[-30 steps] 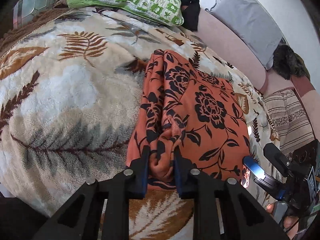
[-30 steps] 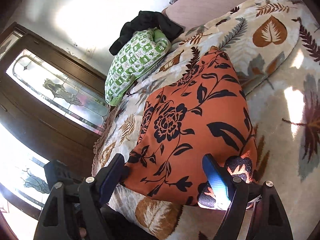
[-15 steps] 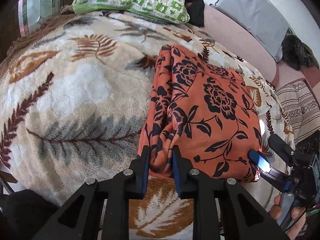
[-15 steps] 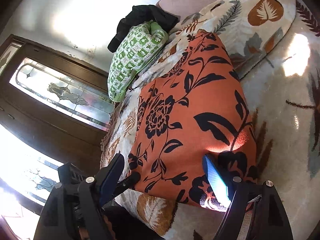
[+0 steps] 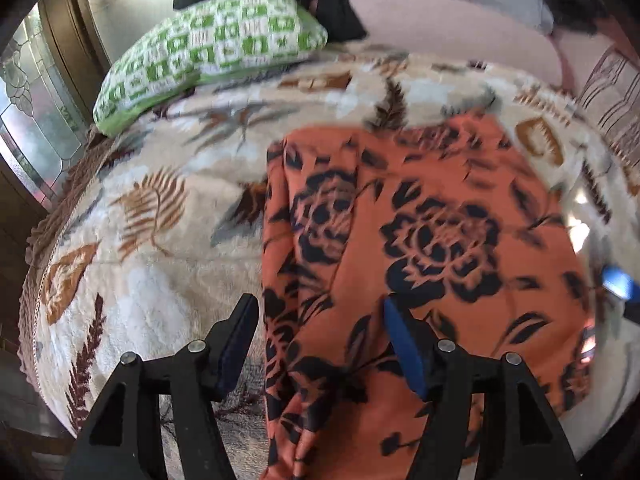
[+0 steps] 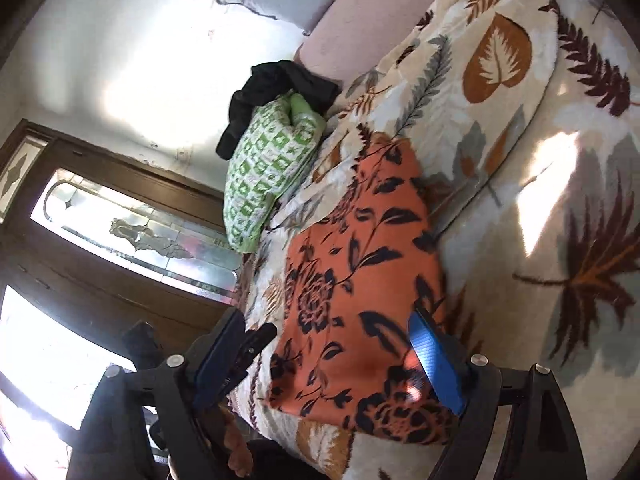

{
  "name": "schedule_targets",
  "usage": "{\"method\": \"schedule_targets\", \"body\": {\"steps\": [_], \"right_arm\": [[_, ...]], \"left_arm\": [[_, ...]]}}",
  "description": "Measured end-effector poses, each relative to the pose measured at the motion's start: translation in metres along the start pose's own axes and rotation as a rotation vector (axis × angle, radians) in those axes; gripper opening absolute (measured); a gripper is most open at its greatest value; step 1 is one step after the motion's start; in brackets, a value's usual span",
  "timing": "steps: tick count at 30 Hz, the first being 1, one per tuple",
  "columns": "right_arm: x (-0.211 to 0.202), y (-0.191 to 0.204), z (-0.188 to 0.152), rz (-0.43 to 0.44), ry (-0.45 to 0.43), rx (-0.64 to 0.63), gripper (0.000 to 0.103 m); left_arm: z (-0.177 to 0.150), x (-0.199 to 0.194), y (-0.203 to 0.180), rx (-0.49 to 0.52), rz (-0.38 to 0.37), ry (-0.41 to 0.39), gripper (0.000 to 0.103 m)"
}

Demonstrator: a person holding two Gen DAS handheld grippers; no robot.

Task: Fold small clothes

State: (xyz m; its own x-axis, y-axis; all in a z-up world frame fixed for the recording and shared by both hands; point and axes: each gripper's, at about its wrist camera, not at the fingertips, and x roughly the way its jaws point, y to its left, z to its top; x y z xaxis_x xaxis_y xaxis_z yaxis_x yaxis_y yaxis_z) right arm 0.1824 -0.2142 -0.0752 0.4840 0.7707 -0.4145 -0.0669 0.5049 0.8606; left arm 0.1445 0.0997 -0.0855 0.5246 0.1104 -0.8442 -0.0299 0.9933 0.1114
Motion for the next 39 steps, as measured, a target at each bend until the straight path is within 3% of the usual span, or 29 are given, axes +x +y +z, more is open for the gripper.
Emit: {"method": "schedule_targets", "body": {"steps": [2, 5, 6, 8, 9, 10, 12, 13, 16, 18, 20, 23, 24, 25, 28, 30, 32, 33, 34, 36, 39], "right_arm": [[0.022, -0.025, 0.01, 0.031, 0.094, 0.115, 0.086], [0.062, -0.045, 0.007, 0.049, 0.246, 0.197, 0.086], [0.064, -0.038, 0.007, 0.033, 0.232, 0.153, 0.082], [0.06, -0.018, 0.007, 0.022, 0.193, 0.071, 0.06], [0.057, -0.013, 0.006, 0.012, 0.177, 0.059, 0.036], [0.056, -0.012, 0.004, -0.013, 0.166, 0.052, 0.036], [0.073, -0.019, -0.006, -0.198, 0.226, -0.033, 0.036], [0.076, -0.028, -0.007, -0.189, 0.246, -0.02, 0.037], [0.055, -0.032, 0.007, -0.054, 0.177, 0.094, 0.05], [0.042, -0.024, 0.022, -0.023, 0.096, 0.076, 0.077], [0.049, -0.021, 0.039, -0.005, 0.082, 0.057, 0.081], [0.087, -0.035, 0.059, -0.036, 0.169, 0.088, 0.079], [0.097, -0.036, 0.063, -0.062, 0.184, 0.072, 0.054], [0.099, -0.031, 0.064, -0.084, 0.186, 0.047, 0.035], [0.093, -0.002, 0.061, -0.178, 0.133, -0.105, 0.03], [0.103, -0.023, 0.057, -0.258, 0.156, -0.082, 0.03], [0.094, -0.042, 0.055, -0.156, 0.128, 0.025, 0.037], [0.088, -0.041, 0.055, -0.129, 0.118, 0.044, 0.044], [0.083, -0.038, 0.057, -0.112, 0.107, 0.039, 0.066], [0.074, -0.027, 0.065, -0.088, 0.058, -0.008, 0.082], [0.092, -0.029, 0.085, -0.095, 0.079, 0.005, 0.081]], "left_arm": [[-0.008, 0.002, 0.012, -0.056, -0.013, -0.036, 0.083], [-0.009, 0.007, 0.025, -0.106, -0.063, -0.022, 0.084], [-0.011, 0.008, 0.027, -0.108, -0.063, -0.026, 0.084], [-0.013, 0.009, 0.028, -0.102, -0.061, -0.044, 0.084], [-0.015, 0.008, 0.028, -0.108, -0.069, -0.049, 0.084], [-0.017, 0.009, 0.03, -0.116, -0.074, -0.049, 0.084], [-0.017, 0.01, 0.03, -0.122, -0.089, -0.044, 0.085], [-0.016, 0.009, 0.031, -0.12, -0.091, -0.052, 0.085], [-0.017, 0.01, 0.033, -0.118, -0.103, -0.059, 0.085], [-0.018, 0.012, 0.036, -0.133, -0.122, -0.056, 0.085], [-0.017, 0.013, 0.037, -0.134, -0.132, -0.055, 0.085], [-0.018, 0.014, 0.039, -0.145, -0.148, -0.055, 0.085], [-0.018, 0.014, 0.04, -0.147, -0.152, -0.058, 0.085], [-0.019, 0.014, 0.041, -0.147, -0.157, -0.06, 0.085], [-0.019, 0.015, 0.041, -0.161, -0.166, -0.054, 0.086], [-0.019, 0.015, 0.038, -0.151, -0.157, -0.055, 0.086], [-0.019, 0.013, 0.037, -0.13, -0.145, -0.068, 0.086], [-0.019, 0.014, 0.038, -0.137, -0.151, -0.066, 0.086], [-0.019, 0.014, 0.039, -0.15, -0.158, -0.062, 0.086], [-0.02, 0.014, 0.04, -0.149, -0.158, -0.065, 0.086], [-0.02, 0.015, 0.041, -0.151, -0.162, -0.067, 0.086]]}}
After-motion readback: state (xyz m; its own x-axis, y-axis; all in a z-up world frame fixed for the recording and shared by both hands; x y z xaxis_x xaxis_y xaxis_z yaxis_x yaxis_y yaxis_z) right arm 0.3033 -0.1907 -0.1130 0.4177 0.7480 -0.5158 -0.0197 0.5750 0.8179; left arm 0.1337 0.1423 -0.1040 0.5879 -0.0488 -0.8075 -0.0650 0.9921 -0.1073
